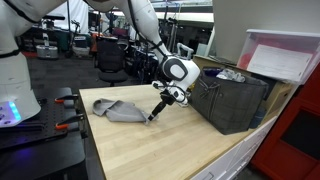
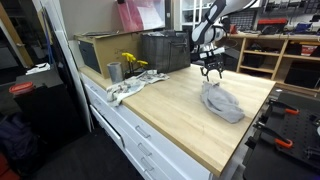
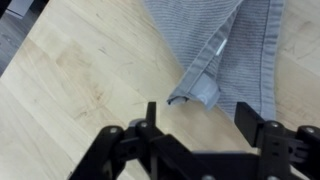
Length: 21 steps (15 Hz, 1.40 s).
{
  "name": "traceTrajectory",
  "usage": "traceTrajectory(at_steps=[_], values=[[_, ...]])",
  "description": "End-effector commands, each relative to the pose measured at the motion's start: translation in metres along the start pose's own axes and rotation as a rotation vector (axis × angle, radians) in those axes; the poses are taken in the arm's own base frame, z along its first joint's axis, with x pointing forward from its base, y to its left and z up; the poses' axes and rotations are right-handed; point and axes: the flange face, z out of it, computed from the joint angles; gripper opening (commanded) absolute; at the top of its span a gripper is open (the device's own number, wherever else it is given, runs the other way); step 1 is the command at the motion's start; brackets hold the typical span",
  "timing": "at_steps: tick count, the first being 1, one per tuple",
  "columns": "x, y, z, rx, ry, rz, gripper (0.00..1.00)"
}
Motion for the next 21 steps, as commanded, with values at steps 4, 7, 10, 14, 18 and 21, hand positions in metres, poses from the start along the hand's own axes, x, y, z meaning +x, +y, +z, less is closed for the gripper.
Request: traceTrajectory(at_steps=[4, 7, 10, 14, 18, 21], values=[[0.018, 0.034, -0.002, -0.068, -0.116, 0.165, 0.27], [0.004, 0.035, 0.008, -0.090, -0.179, 0.182, 0.05], [-0.003, 0.019, 0.022, -0.065, -0.181, 0.202, 0.36], [0.003, 0.019, 0.029, -0.039, -0.155, 0.251, 0.57], [0.009, 0.042, 0.009, -0.016, -0.092, 0.294, 0.86], [0.007, 0.054, -0.006, 0.013, -0.088, 0.318, 1.00]])
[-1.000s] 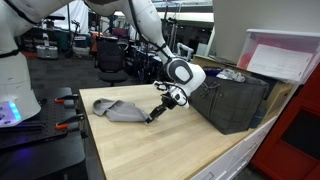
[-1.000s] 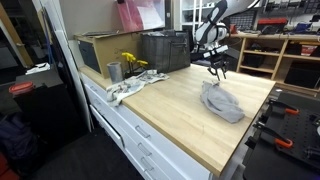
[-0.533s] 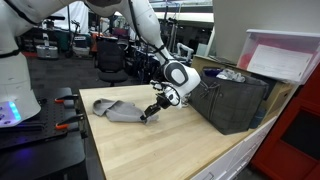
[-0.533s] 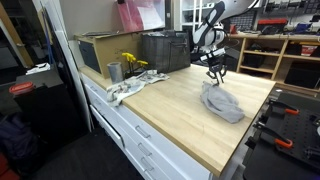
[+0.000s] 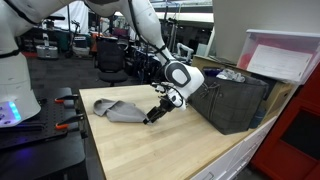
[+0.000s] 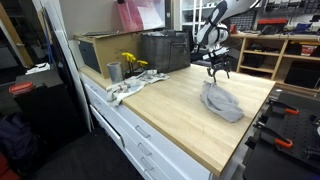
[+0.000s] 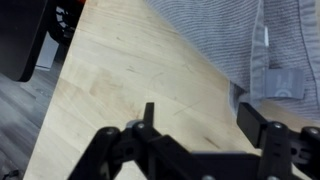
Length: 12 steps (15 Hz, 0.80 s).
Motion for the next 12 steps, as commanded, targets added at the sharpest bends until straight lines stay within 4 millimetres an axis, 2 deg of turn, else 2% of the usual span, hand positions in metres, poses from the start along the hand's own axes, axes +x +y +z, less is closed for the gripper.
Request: traceTrajectory(at_steps=[1, 4, 7, 10, 11, 12], values=[[-0.013, 0.019, -0.022, 0.051, 0.001, 0.045, 1.00], [-0.027, 0.016, -0.028, 0.069, -0.019, 0.042, 1.00], [-0.037, 0.005, -0.020, 0.086, -0.026, 0.020, 1.00], [-0.035, -0.006, -0.007, 0.092, -0.017, 0.022, 1.00], [-0.030, -0.009, -0.003, 0.094, -0.007, 0.031, 0.94], [-0.027, -0.010, 0.000, 0.097, 0.000, 0.035, 0.74]])
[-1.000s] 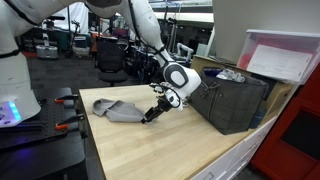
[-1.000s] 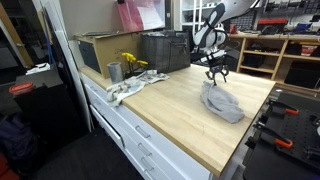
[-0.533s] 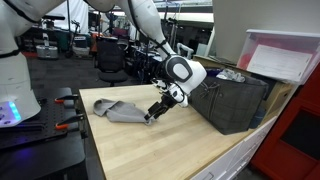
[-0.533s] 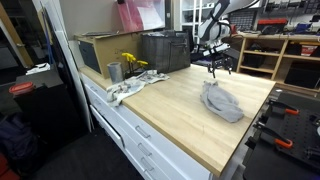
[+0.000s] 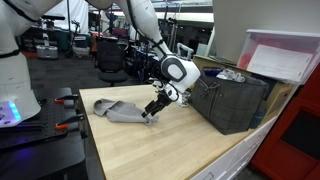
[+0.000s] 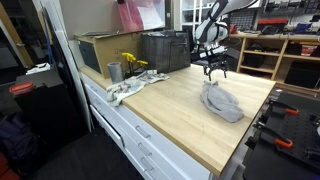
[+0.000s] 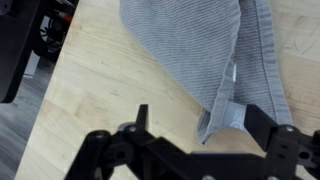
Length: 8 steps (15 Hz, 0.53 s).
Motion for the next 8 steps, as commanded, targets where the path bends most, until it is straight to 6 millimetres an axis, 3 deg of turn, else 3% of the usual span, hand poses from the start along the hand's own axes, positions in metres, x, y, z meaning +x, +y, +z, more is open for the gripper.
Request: traceTrajectory(at_steps=[1, 3, 8], values=[[0.0093, -0.0022, 0.0066, 0.034, 0.021, 0.052, 0.71], [0.0141, -0.0012, 0.0044, 0.047, 0.038, 0.056, 0.62], [0.0125, 0.0014, -0.0023, 0.081, 0.056, 0.054, 0.23]])
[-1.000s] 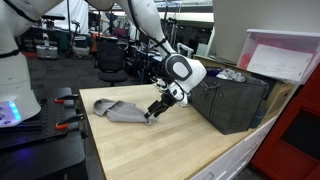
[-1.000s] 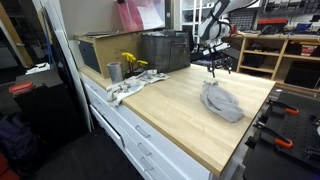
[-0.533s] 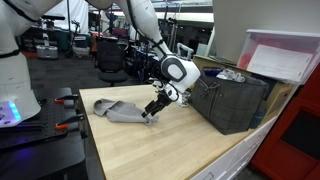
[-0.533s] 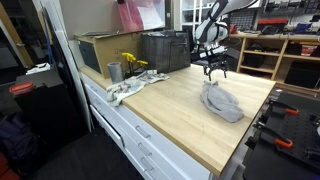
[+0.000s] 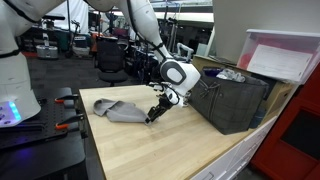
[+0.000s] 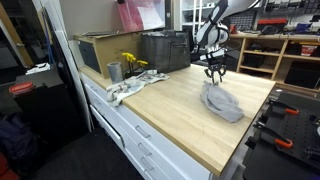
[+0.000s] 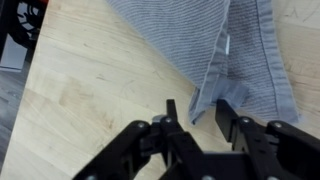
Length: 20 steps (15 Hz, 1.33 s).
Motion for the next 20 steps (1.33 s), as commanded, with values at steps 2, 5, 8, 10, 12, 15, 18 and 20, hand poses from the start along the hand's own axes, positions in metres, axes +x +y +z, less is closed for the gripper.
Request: traceTrajectory(at_steps=[2, 5, 8, 10, 12, 15, 18, 20], values=[[-0.009, 0.003, -0.012, 0.052, 0.004, 0.017, 0.08], [-0.020, 0.000, -0.008, 0.052, 0.005, 0.003, 0.00], [-0.027, 0.001, -0.009, 0.049, 0.005, -0.005, 0.00], [-0.027, 0.011, -0.022, 0.057, 0.016, -0.011, 0.00], [-0.018, 0.029, -0.039, 0.050, 0.066, 0.001, 0.00], [0.006, 0.067, -0.066, -0.005, 0.175, 0.006, 0.00], [0.024, 0.096, -0.092, -0.074, 0.303, 0.008, 0.00], [0.027, 0.102, -0.105, -0.089, 0.374, -0.009, 0.00]])
